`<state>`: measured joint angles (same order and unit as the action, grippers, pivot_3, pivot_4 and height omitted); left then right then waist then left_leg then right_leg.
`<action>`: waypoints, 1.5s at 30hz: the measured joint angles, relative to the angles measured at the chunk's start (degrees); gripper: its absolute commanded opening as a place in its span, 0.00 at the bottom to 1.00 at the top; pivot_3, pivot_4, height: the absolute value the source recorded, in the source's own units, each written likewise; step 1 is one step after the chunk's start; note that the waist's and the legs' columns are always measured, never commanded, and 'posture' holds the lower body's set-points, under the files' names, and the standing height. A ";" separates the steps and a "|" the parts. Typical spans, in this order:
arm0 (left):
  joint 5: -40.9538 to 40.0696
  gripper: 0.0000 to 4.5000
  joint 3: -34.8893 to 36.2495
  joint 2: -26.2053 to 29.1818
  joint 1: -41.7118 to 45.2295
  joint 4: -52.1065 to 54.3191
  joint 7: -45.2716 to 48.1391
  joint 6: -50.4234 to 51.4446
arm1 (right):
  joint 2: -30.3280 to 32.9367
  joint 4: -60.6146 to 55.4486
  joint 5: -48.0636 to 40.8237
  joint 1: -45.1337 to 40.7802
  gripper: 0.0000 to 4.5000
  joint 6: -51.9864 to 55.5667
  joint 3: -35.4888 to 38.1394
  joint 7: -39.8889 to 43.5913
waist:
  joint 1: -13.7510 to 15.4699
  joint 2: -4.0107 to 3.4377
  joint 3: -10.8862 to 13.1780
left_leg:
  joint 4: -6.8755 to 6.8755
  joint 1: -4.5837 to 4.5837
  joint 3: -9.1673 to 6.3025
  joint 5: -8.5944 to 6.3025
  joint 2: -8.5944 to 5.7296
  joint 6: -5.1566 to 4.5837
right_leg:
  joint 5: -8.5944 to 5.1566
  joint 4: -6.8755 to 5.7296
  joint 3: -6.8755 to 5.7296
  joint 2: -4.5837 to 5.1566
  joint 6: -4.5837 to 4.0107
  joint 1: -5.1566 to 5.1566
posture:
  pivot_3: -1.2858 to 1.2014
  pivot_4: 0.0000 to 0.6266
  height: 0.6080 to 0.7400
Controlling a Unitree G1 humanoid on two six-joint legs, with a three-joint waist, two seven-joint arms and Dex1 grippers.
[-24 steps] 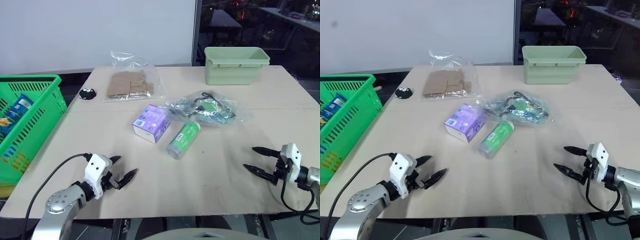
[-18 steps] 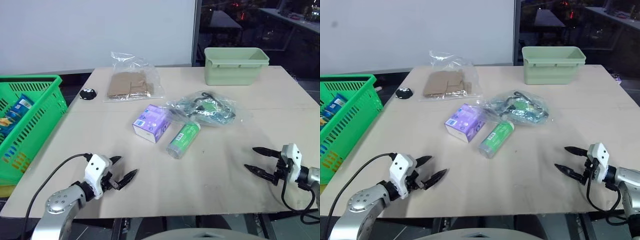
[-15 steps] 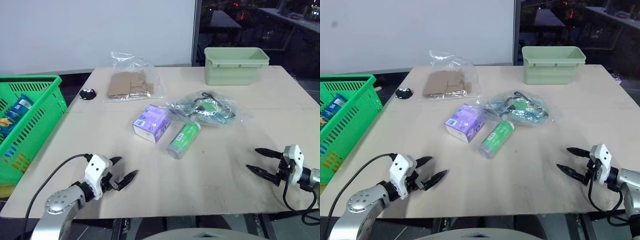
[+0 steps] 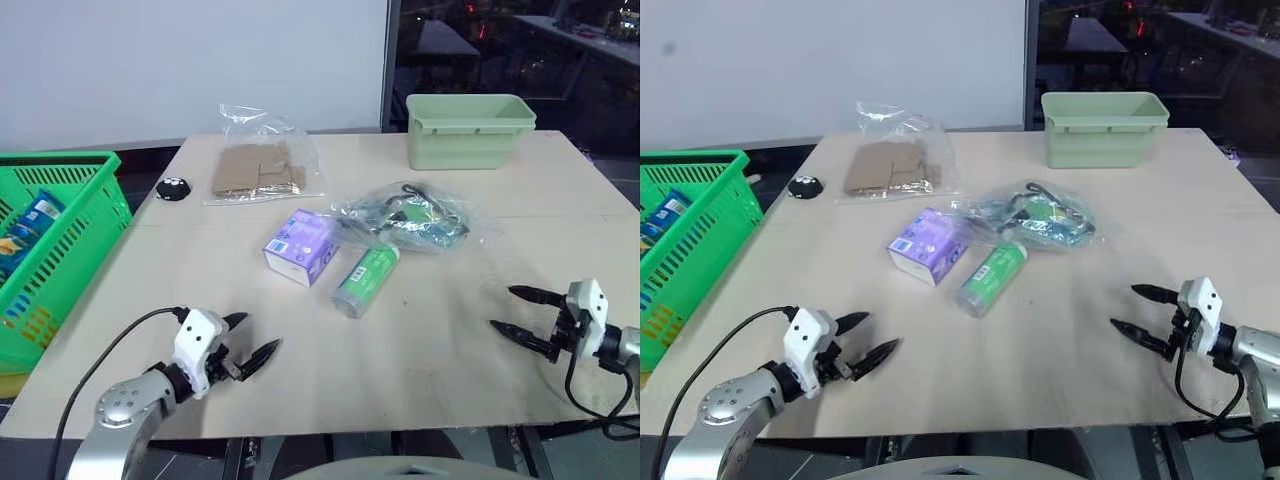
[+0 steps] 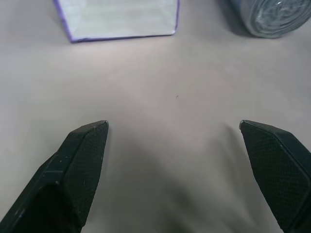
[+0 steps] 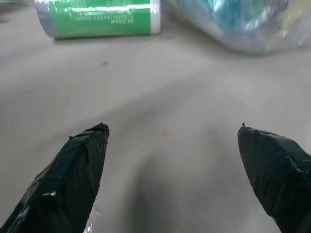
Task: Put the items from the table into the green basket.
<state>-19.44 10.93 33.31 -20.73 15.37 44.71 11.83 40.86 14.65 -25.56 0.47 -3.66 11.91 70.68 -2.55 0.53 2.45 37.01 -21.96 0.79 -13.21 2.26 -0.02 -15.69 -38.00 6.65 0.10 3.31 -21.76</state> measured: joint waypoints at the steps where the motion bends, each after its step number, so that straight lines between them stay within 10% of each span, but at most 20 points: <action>1: -1.29 0.99 0.03 0.00 0.74 1.22 0.12 0.81 | 0.03 -2.73 -0.42 -1.85 1.00 1.19 0.03 -0.94 | -0.03 -0.01 0.00 | 0.00 0.02 0.03 0.00 0.01 0.00 | 0.00 -0.02 0.03 -0.01 0.01 -0.01 | 0.52 0.00 1.00; 11: -15.38 0.99 5.46 5.68 2.40 10.91 5.10 10.79 | -1.84 -14.37 6.13 -20.13 1.00 9.75 -7.72 -13.05 | 0.16 0.10 0.06 | -0.25 0.00 0.05 0.00 0.04 0.00 | 0.00 0.02 0.05 -0.05 -0.01 -0.11 | 0.54 0.00 1.00; 27: -28.03 0.99 15.87 14.69 5.17 19.38 6.14 20.43 | -7.80 11.14 25.02 -41.23 1.00 18.72 -22.77 -18.01 | 0.94 0.48 0.20 | -0.29 0.00 0.05 -0.01 0.00 -0.03 | 0.12 0.02 0.04 0.00 -0.21 -0.11 | 0.58 0.00 1.00; 38: -27.76 1.00 15.88 14.52 6.74 20.58 3.56 20.66 | -7.85 11.12 25.10 -41.32 0.01 19.14 -22.80 -16.30 | 1.82 0.48 0.20 | -0.28 0.01 0.07 0.00 0.00 -0.03 | 0.02 0.02 0.05 0.00 -0.04 -0.11 | 0.57 0.00 1.00; 45: -26.94 1.00 14.78 14.40 11.24 19.79 2.51 20.54 | -7.77 9.85 23.11 -40.66 0.01 19.67 -18.92 -19.44 | 1.92 0.44 0.23 | -0.27 -0.65 0.06 0.00 -0.02 -0.03 | 0.26 -0.01 0.05 -0.01 -0.04 -0.76 | 0.55 0.00 1.00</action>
<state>-46.38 25.71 47.71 -9.48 35.15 47.22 32.37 33.09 24.51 -2.45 -40.20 16.02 -7.01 51.24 -0.63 0.96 2.68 36.74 -22.61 0.85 -13.22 2.24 -0.05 -15.42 -38.01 6.70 0.09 3.27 -22.51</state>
